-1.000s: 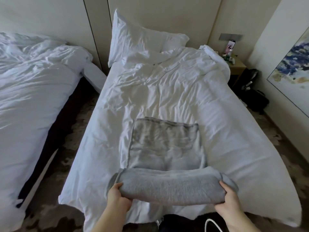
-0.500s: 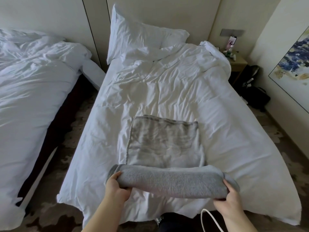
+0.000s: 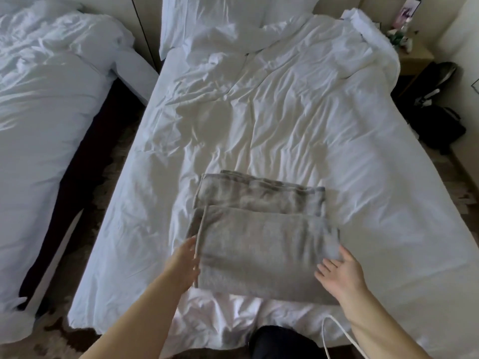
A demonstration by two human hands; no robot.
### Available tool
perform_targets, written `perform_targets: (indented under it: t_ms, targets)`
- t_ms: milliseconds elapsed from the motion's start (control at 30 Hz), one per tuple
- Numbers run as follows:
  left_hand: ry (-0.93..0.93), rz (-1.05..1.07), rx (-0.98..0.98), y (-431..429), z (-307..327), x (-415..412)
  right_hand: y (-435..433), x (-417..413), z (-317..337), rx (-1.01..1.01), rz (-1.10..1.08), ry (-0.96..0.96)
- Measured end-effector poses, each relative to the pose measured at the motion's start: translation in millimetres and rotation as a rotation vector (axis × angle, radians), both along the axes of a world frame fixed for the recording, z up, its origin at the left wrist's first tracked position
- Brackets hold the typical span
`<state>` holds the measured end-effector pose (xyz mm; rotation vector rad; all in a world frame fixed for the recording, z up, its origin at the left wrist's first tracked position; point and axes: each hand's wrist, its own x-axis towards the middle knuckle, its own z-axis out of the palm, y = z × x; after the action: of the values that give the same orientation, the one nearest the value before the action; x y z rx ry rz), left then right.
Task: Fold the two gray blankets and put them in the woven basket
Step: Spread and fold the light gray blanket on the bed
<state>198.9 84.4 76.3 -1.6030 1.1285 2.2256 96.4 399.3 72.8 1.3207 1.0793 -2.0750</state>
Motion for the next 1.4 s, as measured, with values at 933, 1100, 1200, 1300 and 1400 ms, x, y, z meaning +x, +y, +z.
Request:
perform_targets:
  t_ms: [933,1100,1200,1300,1400]
  targets:
    - [-0.515,-0.644,-0.674,-27.5,-93.1,-33.2,46.8,-70.2,-109.7,0.87,0.745,-0.196]
    - [-0.377,-0.58,-0.763,-16.1,-81.4,-69.3,24.0,-96.5,-91.1,1.223,0.994,0.201]
    - [-0.39,-0.612,-0.702,-14.5,-82.3,-86.2,13.9,-113.0,-84.6,1.152,1.192,0.332]
    - [-0.451,-0.77,-0.693,-17.9,-87.8,-96.3,16.5,-125.9,-90.6,1.003,1.348,0.21]
    - [-0.382,-0.819,-0.657,-24.0,-93.7,-98.5,23.0,-135.3,-95.4,0.78,1.263,0.122]
